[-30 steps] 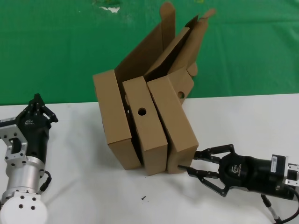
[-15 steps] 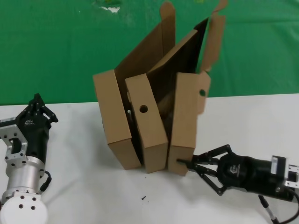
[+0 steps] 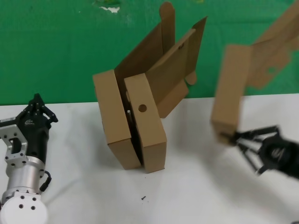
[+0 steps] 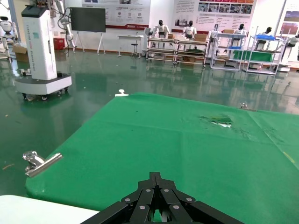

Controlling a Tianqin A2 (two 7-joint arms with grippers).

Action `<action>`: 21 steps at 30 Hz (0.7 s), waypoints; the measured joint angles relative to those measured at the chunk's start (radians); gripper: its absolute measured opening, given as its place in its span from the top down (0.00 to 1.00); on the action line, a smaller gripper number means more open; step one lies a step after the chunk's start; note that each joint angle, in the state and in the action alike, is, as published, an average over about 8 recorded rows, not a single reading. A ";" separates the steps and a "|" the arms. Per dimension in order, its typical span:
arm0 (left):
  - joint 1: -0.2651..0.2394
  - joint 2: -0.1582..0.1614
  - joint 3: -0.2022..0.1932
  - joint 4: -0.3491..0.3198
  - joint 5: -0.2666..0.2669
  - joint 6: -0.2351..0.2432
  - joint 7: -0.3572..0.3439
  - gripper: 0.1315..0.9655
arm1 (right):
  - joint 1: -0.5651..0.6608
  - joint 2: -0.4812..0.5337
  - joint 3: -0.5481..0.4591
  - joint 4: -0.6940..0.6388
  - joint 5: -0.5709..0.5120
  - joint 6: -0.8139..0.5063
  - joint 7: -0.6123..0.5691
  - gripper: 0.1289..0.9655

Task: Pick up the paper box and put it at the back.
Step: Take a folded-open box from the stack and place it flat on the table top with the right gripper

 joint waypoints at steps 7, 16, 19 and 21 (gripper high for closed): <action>0.000 0.000 0.000 0.000 0.000 0.000 0.000 0.99 | 0.086 0.059 -0.041 -0.017 -0.197 0.252 0.062 0.99; 0.000 0.000 0.000 0.000 0.000 0.000 0.000 0.99 | 0.365 0.017 -0.238 -0.307 -0.456 0.390 0.056 0.99; 0.000 0.000 0.000 0.000 0.000 0.000 0.000 0.99 | 0.451 -0.020 -0.279 -0.425 -0.492 0.409 0.021 0.99; 0.000 0.000 0.000 0.000 0.000 0.000 0.000 0.99 | 0.501 -0.045 -0.297 -0.497 -0.504 0.421 -0.006 0.99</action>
